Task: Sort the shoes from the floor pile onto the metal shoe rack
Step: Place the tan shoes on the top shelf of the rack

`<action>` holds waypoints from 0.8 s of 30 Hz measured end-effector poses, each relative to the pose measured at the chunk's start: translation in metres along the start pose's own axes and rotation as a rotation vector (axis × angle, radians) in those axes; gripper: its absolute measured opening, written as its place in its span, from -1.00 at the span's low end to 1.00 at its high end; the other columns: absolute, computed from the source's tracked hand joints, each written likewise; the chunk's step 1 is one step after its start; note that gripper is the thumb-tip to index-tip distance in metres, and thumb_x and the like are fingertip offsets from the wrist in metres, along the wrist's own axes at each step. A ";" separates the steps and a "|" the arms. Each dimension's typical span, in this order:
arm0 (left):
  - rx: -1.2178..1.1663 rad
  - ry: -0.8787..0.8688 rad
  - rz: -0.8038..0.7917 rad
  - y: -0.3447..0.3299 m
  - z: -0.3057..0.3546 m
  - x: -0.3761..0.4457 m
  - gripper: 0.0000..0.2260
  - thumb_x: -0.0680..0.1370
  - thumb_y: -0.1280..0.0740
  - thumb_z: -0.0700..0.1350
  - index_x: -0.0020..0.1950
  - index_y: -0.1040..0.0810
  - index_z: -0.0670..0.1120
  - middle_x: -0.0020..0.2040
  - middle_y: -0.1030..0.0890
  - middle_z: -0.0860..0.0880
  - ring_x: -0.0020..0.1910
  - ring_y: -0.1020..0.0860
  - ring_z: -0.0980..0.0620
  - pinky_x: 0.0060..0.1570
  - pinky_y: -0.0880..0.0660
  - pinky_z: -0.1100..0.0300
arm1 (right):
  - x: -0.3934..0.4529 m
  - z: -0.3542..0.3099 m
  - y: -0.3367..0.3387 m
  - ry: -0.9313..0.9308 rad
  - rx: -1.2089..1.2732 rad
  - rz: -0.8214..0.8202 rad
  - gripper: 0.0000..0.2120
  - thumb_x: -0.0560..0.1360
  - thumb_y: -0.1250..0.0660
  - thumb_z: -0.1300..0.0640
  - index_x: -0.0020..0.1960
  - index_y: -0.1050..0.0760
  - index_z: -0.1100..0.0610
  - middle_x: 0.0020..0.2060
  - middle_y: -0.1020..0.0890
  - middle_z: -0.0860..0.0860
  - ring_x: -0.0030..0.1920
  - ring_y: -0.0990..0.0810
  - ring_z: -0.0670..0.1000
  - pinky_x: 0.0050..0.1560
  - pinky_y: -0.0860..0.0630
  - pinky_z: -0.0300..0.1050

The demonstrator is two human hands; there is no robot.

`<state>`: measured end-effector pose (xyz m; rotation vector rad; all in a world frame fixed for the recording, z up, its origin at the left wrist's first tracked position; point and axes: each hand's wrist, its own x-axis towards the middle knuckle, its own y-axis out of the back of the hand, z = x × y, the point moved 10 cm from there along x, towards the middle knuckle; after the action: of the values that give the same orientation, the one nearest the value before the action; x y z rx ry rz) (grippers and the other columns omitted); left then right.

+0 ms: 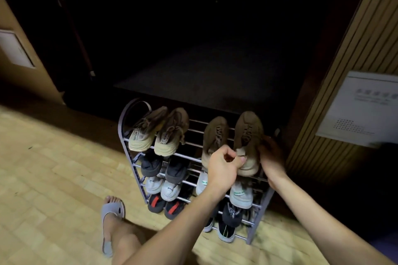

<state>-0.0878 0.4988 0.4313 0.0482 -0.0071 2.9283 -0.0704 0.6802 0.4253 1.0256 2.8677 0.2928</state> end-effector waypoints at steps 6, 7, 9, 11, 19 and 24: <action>0.092 0.011 0.038 -0.002 -0.018 0.011 -0.80 0.40 -0.48 -0.10 -0.25 -0.47 -0.10 -0.31 -0.58 -0.02 -0.27 -0.52 0.05 -0.12 -0.53 -0.03 | 0.003 0.016 -0.012 -0.053 -0.028 -0.046 -0.72 0.61 -0.21 0.16 0.27 -0.54 0.16 0.15 -0.59 0.00 0.13 -0.55 0.02 0.07 -0.41 -0.15; 0.101 0.015 0.031 -0.002 -0.020 0.012 -0.80 0.41 -0.48 -0.11 -0.24 -0.47 -0.11 -0.30 -0.58 -0.02 -0.27 -0.52 0.05 -0.10 -0.54 -0.05 | 0.003 0.019 -0.013 -0.066 -0.019 -0.051 -0.73 0.62 -0.21 0.16 0.27 -0.54 0.15 0.11 -0.58 -0.03 0.10 -0.54 -0.01 0.05 -0.38 -0.18; 0.103 0.024 0.023 -0.003 -0.024 0.015 -0.80 0.40 -0.48 -0.10 -0.24 -0.47 -0.10 -0.30 -0.58 -0.03 -0.26 -0.53 0.03 -0.09 -0.55 -0.07 | 0.006 0.026 -0.013 -0.080 0.011 -0.053 -0.73 0.62 -0.19 0.19 0.26 -0.53 0.14 0.05 -0.55 -0.04 0.05 -0.52 -0.04 0.02 -0.33 -0.23; 0.099 0.042 0.020 -0.002 -0.029 0.017 -0.80 0.38 -0.48 -0.07 -0.25 -0.46 -0.07 -0.29 -0.58 -0.04 -0.25 -0.54 0.01 -0.11 -0.54 -0.08 | 0.007 0.030 -0.012 -0.089 0.030 -0.059 -0.72 0.61 -0.18 0.23 0.27 -0.52 0.14 0.07 -0.55 -0.01 0.06 -0.52 -0.03 0.04 -0.35 -0.20; 0.120 0.064 0.014 -0.001 -0.042 0.024 -0.78 0.41 -0.49 -0.13 -0.24 -0.44 -0.07 -0.32 -0.54 0.00 -0.29 -0.49 0.05 -0.20 -0.45 0.10 | 0.015 0.045 -0.017 -0.098 -0.038 -0.097 -0.82 0.55 -0.23 0.22 0.00 -0.54 -0.01 0.06 -0.65 0.12 0.06 -0.62 0.12 0.18 -0.54 0.12; 0.185 0.089 0.004 -0.002 -0.049 0.025 -0.80 0.42 -0.49 -0.13 -0.24 -0.46 -0.05 -0.34 -0.52 0.03 -0.30 -0.48 0.06 -0.19 -0.47 0.09 | 0.014 0.053 -0.020 -0.109 -0.025 -0.120 -0.80 0.59 -0.22 0.18 0.14 -0.58 0.08 0.02 -0.64 0.04 0.02 -0.60 0.05 0.05 -0.50 -0.08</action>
<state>-0.1129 0.5066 0.3834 -0.0532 0.2784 2.9231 -0.0858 0.6818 0.3693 0.8335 2.8056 0.2549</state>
